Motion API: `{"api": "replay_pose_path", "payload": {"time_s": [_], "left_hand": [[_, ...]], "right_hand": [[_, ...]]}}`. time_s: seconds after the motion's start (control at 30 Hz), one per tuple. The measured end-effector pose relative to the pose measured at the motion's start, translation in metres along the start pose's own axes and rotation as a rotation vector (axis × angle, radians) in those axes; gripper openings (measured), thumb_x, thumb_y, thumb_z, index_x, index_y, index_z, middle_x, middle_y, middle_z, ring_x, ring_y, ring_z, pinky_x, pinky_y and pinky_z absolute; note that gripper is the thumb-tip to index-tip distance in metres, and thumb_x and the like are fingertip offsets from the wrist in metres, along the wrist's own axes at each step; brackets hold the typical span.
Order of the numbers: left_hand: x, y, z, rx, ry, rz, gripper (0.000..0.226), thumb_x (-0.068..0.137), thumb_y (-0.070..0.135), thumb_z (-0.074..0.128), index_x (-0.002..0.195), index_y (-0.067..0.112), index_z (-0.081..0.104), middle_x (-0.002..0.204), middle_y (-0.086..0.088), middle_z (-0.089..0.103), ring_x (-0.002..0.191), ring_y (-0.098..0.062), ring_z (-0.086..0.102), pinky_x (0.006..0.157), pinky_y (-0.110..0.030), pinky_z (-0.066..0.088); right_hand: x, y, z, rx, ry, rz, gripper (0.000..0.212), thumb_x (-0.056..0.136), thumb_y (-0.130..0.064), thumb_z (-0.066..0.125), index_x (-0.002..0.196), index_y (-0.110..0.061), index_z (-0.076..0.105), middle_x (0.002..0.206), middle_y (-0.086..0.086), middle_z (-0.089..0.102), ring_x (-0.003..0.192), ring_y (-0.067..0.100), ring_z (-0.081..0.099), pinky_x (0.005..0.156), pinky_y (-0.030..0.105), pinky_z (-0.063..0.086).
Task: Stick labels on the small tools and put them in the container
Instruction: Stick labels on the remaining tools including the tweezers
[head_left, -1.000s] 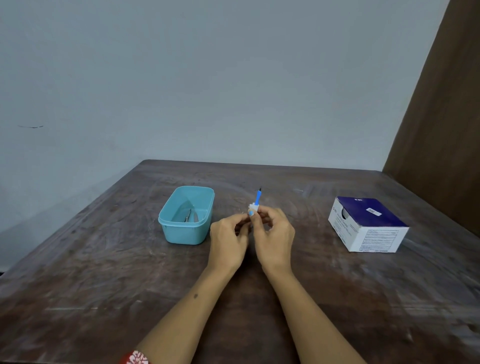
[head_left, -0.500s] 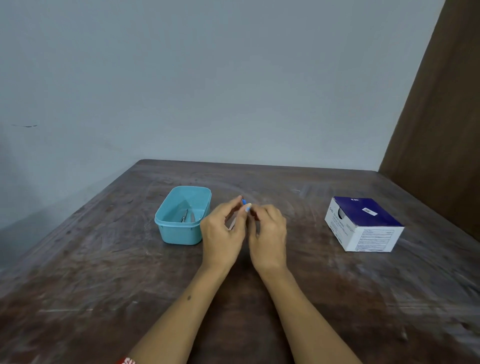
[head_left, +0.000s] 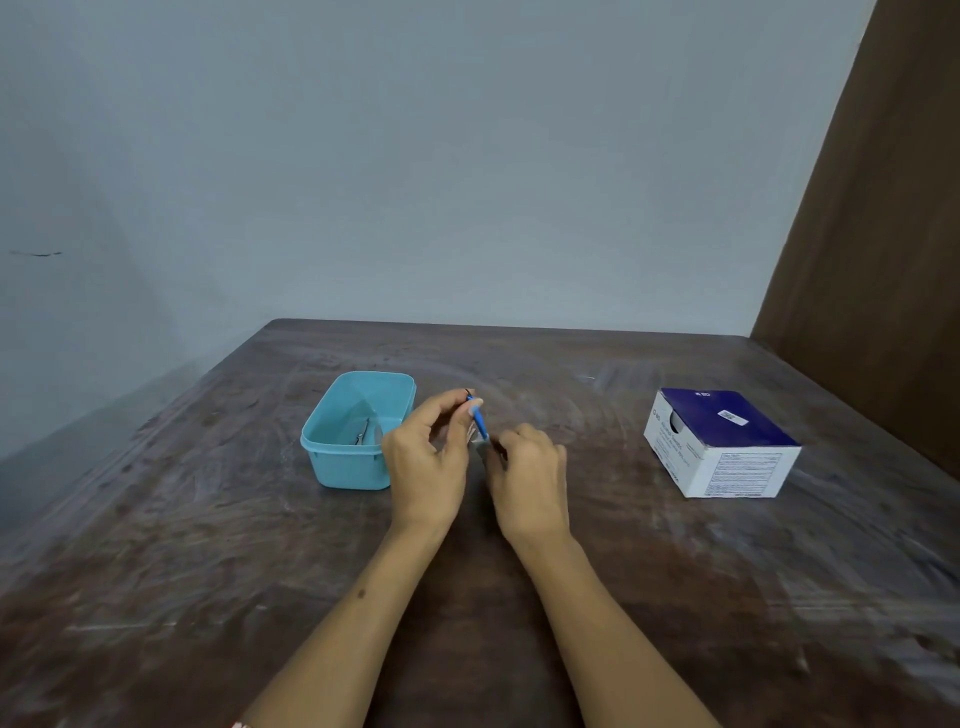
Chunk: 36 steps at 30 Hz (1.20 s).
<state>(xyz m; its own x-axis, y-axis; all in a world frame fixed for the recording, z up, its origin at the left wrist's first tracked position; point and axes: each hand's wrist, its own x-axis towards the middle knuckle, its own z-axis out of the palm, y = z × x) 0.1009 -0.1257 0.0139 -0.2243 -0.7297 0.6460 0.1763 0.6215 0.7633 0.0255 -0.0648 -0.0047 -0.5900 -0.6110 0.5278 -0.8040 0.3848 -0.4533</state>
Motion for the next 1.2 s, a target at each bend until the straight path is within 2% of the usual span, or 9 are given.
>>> {"api": "replay_pose_path", "payload": {"time_s": [0.17, 0.23, 0.33, 0.4, 0.53, 0.67, 0.83, 1.07, 1.2], "left_hand": [[0.0006, -0.0007, -0.0009, 0.017, 0.0, -0.008, 0.016, 0.086, 0.012, 0.064, 0.1, 0.009, 0.07, 0.086, 0.01, 0.068, 0.084, 0.003, 0.064, 0.072, -0.008, 0.05], [0.001, -0.0004, -0.0012, 0.012, 0.011, -0.019, 0.015, 0.086, 0.012, 0.064, 0.099, 0.009, 0.07, 0.086, 0.011, 0.067, 0.083, 0.006, 0.064, 0.071, -0.006, 0.048], [0.0014, -0.0003, -0.0008, 0.001, 0.025, -0.024, 0.015, 0.085, 0.012, 0.065, 0.098, 0.008, 0.071, 0.087, 0.008, 0.069, 0.083, 0.003, 0.065, 0.072, -0.006, 0.048], [0.0015, -0.0005, -0.0007, -0.003, 0.031, -0.026, 0.015, 0.086, 0.012, 0.064, 0.098, 0.007, 0.07, 0.087, 0.005, 0.07, 0.084, -0.001, 0.066, 0.072, -0.006, 0.048], [0.002, -0.0007, -0.0016, -0.004, 0.032, -0.027, 0.015, 0.086, 0.01, 0.064, 0.099, 0.008, 0.07, 0.087, 0.007, 0.068, 0.083, 0.006, 0.064, 0.07, -0.005, 0.047], [0.0023, -0.0026, -0.0016, -0.003, 0.028, -0.027, 0.015, 0.085, 0.012, 0.064, 0.099, 0.008, 0.071, 0.088, 0.004, 0.07, 0.082, 0.006, 0.064, 0.07, -0.005, 0.047], [0.0031, -0.004, -0.0024, 0.015, 0.031, -0.023, 0.017, 0.086, 0.012, 0.064, 0.101, 0.008, 0.07, 0.09, 0.005, 0.069, 0.083, 0.005, 0.065, 0.071, -0.006, 0.048], [0.0018, -0.0017, -0.0007, -0.013, -0.028, -0.045, 0.022, 0.08, 0.014, 0.07, 0.101, 0.006, 0.071, 0.087, 0.007, 0.069, 0.08, 0.01, 0.064, 0.07, -0.007, 0.049], [-0.0003, -0.0046, 0.0001, 0.039, -0.104, -0.02, 0.022, 0.079, 0.011, 0.071, 0.102, 0.009, 0.071, 0.086, 0.012, 0.068, 0.079, 0.009, 0.064, 0.072, -0.011, 0.052]], "right_hand": [[-0.0029, -0.008, -0.0017, 0.174, 0.216, -0.066, 0.013, 0.085, -0.013, 0.064, 0.097, -0.015, 0.069, 0.085, 0.002, 0.067, 0.08, 0.019, 0.06, 0.074, 0.029, 0.036], [-0.003, -0.0066, -0.0002, 0.229, 0.193, -0.001, 0.014, 0.084, -0.013, 0.065, 0.098, -0.016, 0.069, 0.088, -0.001, 0.07, 0.082, 0.016, 0.063, 0.079, 0.028, 0.038], [-0.0016, -0.0003, 0.005, 0.241, 0.124, 0.051, 0.009, 0.083, -0.013, 0.066, 0.091, -0.017, 0.068, 0.083, -0.001, 0.069, 0.079, 0.018, 0.064, 0.08, 0.04, 0.049], [-0.0012, -0.0013, 0.0035, 0.207, 0.161, 0.011, 0.01, 0.083, -0.012, 0.067, 0.091, -0.017, 0.069, 0.084, -0.001, 0.069, 0.08, 0.018, 0.062, 0.079, 0.038, 0.047], [-0.0033, -0.0074, -0.0022, 0.15, 0.25, -0.076, 0.012, 0.081, -0.013, 0.068, 0.093, -0.017, 0.07, 0.085, -0.002, 0.068, 0.078, 0.016, 0.061, 0.074, 0.031, 0.037], [-0.0026, -0.0036, -0.0036, 0.033, 0.097, 0.016, 0.007, 0.087, -0.019, 0.06, 0.089, -0.017, 0.067, 0.085, 0.0, 0.065, 0.083, 0.02, 0.057, 0.075, 0.03, 0.03], [-0.0027, -0.0087, -0.0027, 0.126, 0.201, -0.064, 0.01, 0.082, -0.016, 0.068, 0.092, -0.017, 0.07, 0.082, -0.001, 0.068, 0.076, 0.017, 0.06, 0.074, 0.031, 0.037], [-0.0024, -0.0036, -0.0008, 0.072, 0.135, 0.018, 0.009, 0.086, -0.021, 0.062, 0.091, -0.018, 0.069, 0.081, 0.001, 0.068, 0.078, 0.02, 0.06, 0.077, 0.034, 0.034], [-0.002, -0.006, -0.0015, 0.095, 0.205, -0.016, 0.004, 0.081, -0.018, 0.067, 0.078, -0.016, 0.067, 0.069, 0.0, 0.065, 0.065, 0.02, 0.059, 0.069, 0.034, 0.038]]}}
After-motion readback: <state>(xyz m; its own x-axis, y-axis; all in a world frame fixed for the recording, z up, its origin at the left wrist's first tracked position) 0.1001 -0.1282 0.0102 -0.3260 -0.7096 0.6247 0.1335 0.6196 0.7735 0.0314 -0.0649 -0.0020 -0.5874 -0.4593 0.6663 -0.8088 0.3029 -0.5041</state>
